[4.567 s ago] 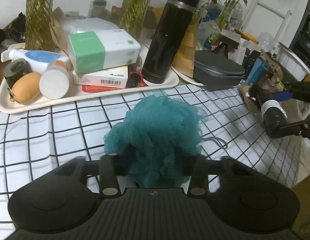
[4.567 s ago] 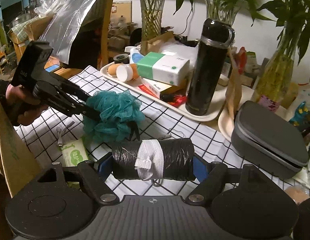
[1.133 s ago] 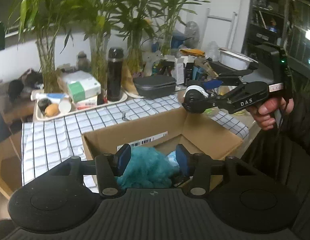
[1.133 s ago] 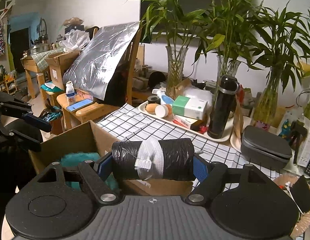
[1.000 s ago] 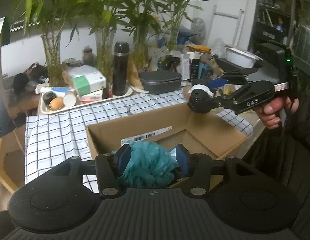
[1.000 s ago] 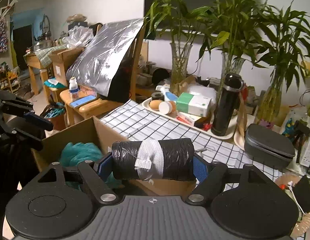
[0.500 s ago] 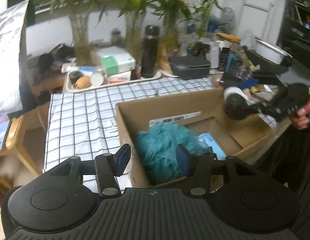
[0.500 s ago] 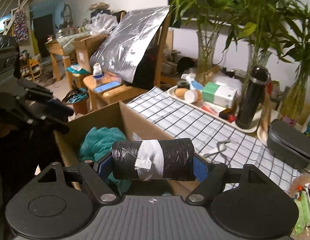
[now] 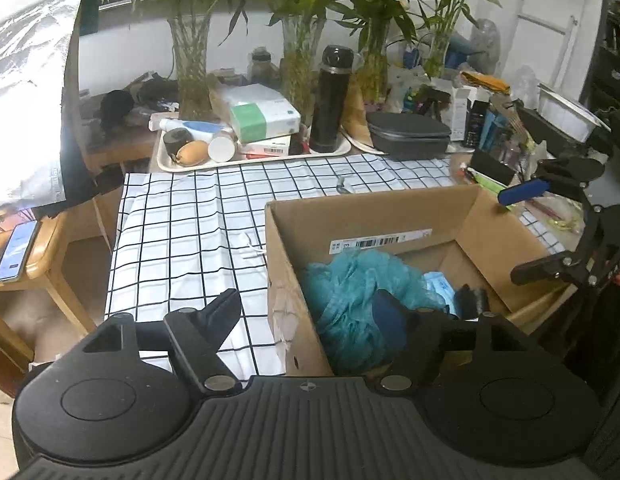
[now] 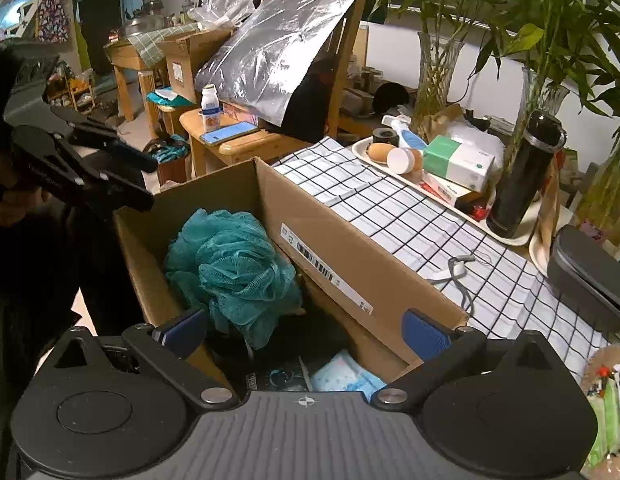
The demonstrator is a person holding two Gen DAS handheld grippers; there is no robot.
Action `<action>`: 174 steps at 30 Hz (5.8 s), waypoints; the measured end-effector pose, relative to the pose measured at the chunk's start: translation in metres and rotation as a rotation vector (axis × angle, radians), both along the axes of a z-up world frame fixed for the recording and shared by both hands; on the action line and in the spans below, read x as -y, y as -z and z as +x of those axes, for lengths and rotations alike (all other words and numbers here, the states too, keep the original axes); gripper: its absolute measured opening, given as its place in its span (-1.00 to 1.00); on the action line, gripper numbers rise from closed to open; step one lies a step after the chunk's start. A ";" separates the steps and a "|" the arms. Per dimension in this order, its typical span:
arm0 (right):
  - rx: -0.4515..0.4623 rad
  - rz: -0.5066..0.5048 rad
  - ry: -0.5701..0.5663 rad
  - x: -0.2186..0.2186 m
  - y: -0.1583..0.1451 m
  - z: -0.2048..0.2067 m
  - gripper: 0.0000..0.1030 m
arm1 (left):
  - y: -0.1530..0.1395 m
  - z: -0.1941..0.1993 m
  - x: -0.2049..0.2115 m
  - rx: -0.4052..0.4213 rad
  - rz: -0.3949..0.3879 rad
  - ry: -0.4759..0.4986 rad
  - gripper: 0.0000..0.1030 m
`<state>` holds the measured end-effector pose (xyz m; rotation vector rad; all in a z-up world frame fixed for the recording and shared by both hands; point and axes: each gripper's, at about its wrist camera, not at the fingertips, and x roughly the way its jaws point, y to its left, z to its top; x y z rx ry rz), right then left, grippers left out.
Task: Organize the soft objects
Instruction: 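Withdraw both tools from the box toward the green wipes pack, then grasp the thin white plastic strip on the cloth with the left tool, then grasp the grey cable with the right tool while the left tool holds the white strip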
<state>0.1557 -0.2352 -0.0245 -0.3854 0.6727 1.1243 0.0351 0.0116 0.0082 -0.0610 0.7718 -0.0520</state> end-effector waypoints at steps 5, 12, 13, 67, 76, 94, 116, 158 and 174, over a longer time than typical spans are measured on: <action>0.016 -0.012 0.009 -0.001 0.001 0.000 1.00 | 0.001 0.002 0.001 -0.007 0.004 0.007 0.40; 0.017 -0.021 0.030 0.000 0.003 0.002 1.00 | 0.000 0.006 0.001 -0.006 0.007 0.010 0.40; 0.020 -0.025 0.041 0.000 0.003 0.003 1.00 | 0.000 0.006 0.001 -0.007 0.007 0.010 0.41; -0.020 0.137 0.668 0.044 -0.001 0.078 1.00 | 0.002 0.061 -0.026 0.078 -0.060 -0.004 0.40; 0.016 0.072 0.606 0.030 0.006 0.086 1.00 | 0.003 0.082 -0.038 0.083 -0.061 -0.020 0.40; 0.049 0.044 0.635 0.027 0.014 0.127 1.00 | 0.027 0.147 -0.072 0.053 -0.047 -0.071 0.40; 0.011 -0.034 0.644 0.011 0.044 0.184 1.00 | 0.099 0.213 -0.078 -0.131 -0.088 0.046 0.39; -0.038 -0.133 0.634 -0.012 0.070 0.223 1.00 | 0.148 0.217 -0.061 -0.167 0.110 0.652 -0.89; -0.086 -0.143 0.458 -0.041 0.102 0.237 1.00 | 0.123 0.232 -0.068 -0.083 0.136 0.383 -0.89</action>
